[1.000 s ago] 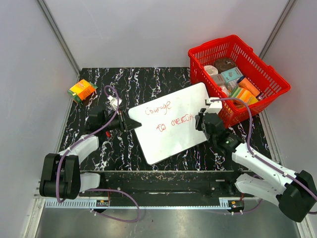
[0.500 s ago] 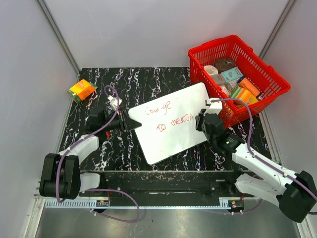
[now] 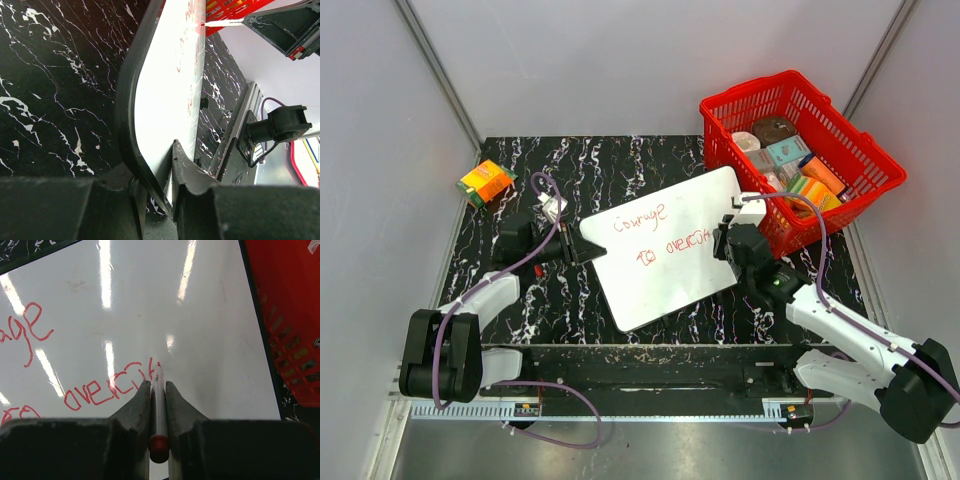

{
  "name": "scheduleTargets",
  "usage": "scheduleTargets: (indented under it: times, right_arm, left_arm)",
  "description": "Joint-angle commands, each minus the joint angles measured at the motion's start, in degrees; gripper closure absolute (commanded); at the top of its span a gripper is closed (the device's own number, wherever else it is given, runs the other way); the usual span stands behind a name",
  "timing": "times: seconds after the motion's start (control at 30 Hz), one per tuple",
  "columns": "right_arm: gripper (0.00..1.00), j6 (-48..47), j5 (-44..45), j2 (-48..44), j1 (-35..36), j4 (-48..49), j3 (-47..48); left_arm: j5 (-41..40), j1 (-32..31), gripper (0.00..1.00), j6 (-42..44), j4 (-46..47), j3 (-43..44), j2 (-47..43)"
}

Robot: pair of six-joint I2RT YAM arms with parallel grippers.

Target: Write a sentence on the whiteboard

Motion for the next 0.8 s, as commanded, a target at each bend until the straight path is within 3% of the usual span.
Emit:
scheduleTargets:
  times: [0.0,0.77]
  right_arm:
    - [1.0,-1.07,2.43,0.85,-0.59,2.02,2.26]
    - [1.0,0.42,2.78,-0.03,-0.86,-0.35,-0.2]
  left_arm:
    - [-9.56,-1.43,1.0,13.64,0.45,-1.75,0.06]
    - [-10.79,-1.51,1.0,14.17,-0.61,-1.66,-0.91]
